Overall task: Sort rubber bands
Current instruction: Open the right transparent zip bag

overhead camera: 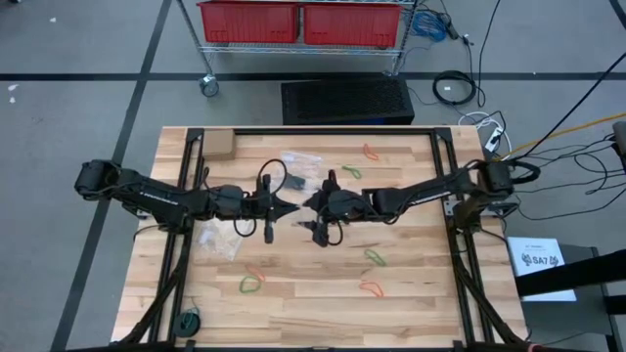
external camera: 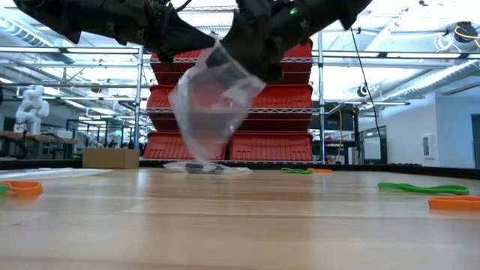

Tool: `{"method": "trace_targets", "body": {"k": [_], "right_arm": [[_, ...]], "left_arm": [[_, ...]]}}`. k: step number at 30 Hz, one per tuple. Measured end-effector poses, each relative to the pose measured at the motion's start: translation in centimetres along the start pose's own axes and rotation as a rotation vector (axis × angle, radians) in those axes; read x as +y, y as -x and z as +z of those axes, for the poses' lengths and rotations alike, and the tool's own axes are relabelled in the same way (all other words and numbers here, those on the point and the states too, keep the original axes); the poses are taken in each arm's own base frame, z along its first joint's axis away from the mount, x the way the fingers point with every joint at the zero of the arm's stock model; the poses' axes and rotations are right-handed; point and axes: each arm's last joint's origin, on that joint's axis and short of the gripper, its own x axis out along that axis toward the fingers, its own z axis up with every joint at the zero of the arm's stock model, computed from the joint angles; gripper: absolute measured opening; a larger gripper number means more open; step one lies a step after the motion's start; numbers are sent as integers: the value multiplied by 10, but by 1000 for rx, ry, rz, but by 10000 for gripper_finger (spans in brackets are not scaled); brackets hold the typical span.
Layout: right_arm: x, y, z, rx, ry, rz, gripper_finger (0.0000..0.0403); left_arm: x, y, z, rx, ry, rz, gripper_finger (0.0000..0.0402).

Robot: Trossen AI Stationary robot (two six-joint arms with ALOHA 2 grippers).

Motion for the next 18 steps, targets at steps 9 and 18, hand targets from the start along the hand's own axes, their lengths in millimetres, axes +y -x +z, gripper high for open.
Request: {"method": "trace_targets", "body": {"k": [9, 18], "right_arm": [[2, 36, 11, 47, 22, -25, 263], [6, 81, 23, 57, 32, -10, 263]], "left_arm": [[1, 0, -2, 9, -2, 2, 0], [1, 1, -3, 14, -3, 2, 0]]}}
